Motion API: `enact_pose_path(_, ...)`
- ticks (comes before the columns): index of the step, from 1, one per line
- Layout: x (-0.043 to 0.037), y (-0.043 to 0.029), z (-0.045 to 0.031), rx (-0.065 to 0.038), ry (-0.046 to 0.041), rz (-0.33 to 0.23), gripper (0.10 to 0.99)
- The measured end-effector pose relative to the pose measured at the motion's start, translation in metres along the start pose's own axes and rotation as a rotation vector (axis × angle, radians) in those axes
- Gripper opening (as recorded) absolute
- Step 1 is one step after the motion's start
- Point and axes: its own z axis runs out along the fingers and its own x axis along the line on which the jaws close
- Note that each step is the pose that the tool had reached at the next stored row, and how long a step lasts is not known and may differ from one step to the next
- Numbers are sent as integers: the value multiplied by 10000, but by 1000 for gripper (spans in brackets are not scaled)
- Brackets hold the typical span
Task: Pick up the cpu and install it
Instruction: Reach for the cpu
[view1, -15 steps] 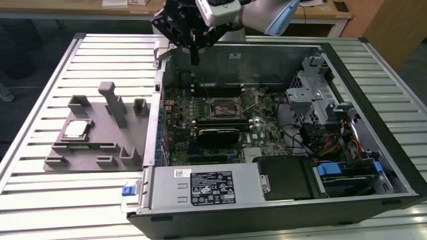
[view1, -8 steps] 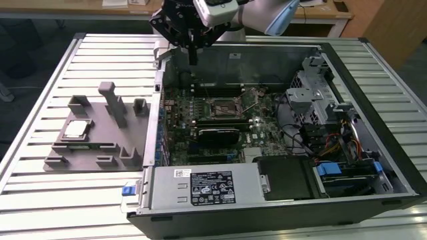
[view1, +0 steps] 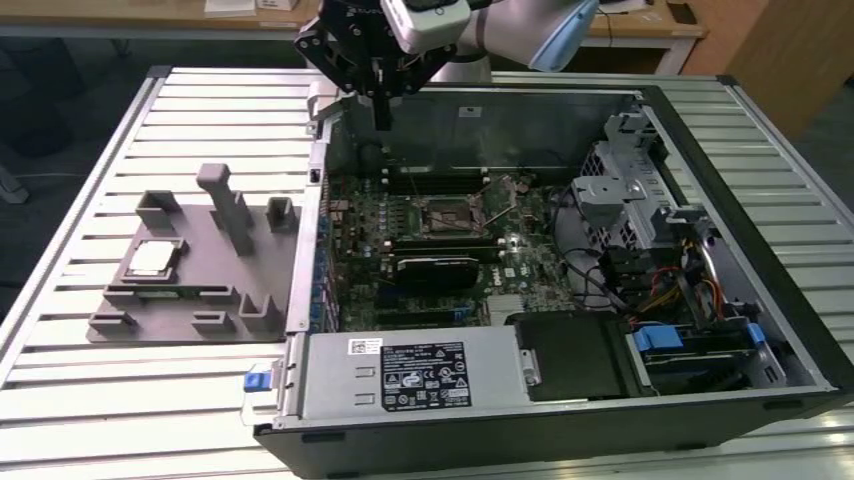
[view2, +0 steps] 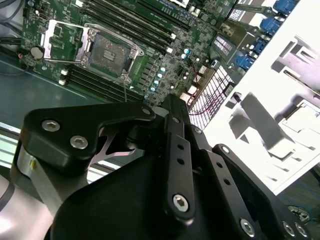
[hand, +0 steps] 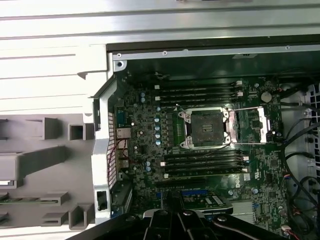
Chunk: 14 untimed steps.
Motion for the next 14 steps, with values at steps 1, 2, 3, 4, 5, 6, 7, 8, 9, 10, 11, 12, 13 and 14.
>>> enact_pose_path(1,5,0,0,1,0,0,106)
enact_pose_path(2,10,-1,0,0,0,0,106)
enact_pose_path(3,15,-1,-1,0,0,1,106)
enact_pose_path(4,20,-2,-1,1,0,1,106)
enact_pose_path(5,25,-2,-1,0,0,0,106)
enact_pose_path(6,31,-2,-1,0,0,0,106)
enact_pose_path(7,36,-3,-1,1,1,1,106)
enact_pose_path(8,47,-4,-2,0,0,1,106)
enact_pose_path(9,53,-4,-2,0,0,0,106)
enact_pose_path(10,59,-4,-2,1,0,0,106)
enact_pose_path(11,65,-5,-2,0,0,1,106)
enact_pose_path(12,71,-5,-2,0,0,1,106)
enact_pose_path(13,76,-6,-2,0,0,1,106)
enact_pose_path(14,81,-6,-2,0,0,0,106)
